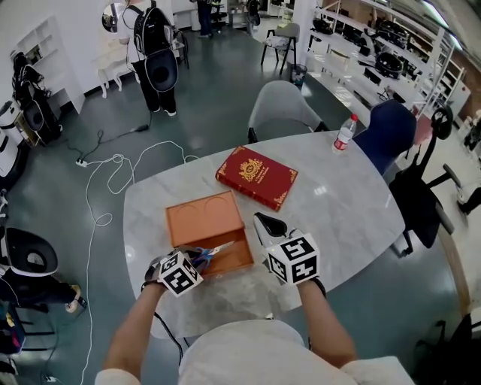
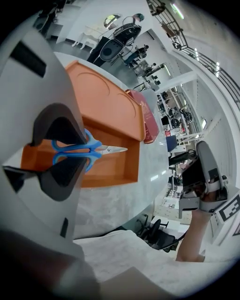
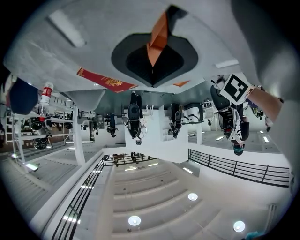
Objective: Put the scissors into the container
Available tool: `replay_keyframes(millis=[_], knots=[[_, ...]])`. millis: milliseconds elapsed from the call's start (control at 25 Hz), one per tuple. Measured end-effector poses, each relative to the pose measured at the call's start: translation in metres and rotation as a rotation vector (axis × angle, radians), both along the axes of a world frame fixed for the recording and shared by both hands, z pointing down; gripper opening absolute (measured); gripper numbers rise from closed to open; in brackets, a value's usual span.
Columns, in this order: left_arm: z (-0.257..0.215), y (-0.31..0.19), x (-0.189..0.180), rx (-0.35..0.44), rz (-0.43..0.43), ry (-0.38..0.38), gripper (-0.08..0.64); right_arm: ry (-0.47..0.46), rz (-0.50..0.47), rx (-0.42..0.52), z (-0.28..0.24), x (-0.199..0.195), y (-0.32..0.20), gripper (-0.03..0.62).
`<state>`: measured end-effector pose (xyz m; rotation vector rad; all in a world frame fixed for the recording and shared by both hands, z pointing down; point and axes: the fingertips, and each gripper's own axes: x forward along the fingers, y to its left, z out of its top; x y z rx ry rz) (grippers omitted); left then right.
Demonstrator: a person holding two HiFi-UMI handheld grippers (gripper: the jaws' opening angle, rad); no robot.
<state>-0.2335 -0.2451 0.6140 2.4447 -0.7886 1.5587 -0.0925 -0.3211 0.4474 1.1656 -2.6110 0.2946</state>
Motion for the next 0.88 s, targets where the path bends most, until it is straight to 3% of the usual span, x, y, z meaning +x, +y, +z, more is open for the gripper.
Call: replay_keyframes(millis=[880], knots=[[0.028, -0.002, 0.007, -0.099, 0.010, -0.089, 0.083, 0.015, 0.020, -0.025, 0.010, 0.016, 0.001, 0.005]])
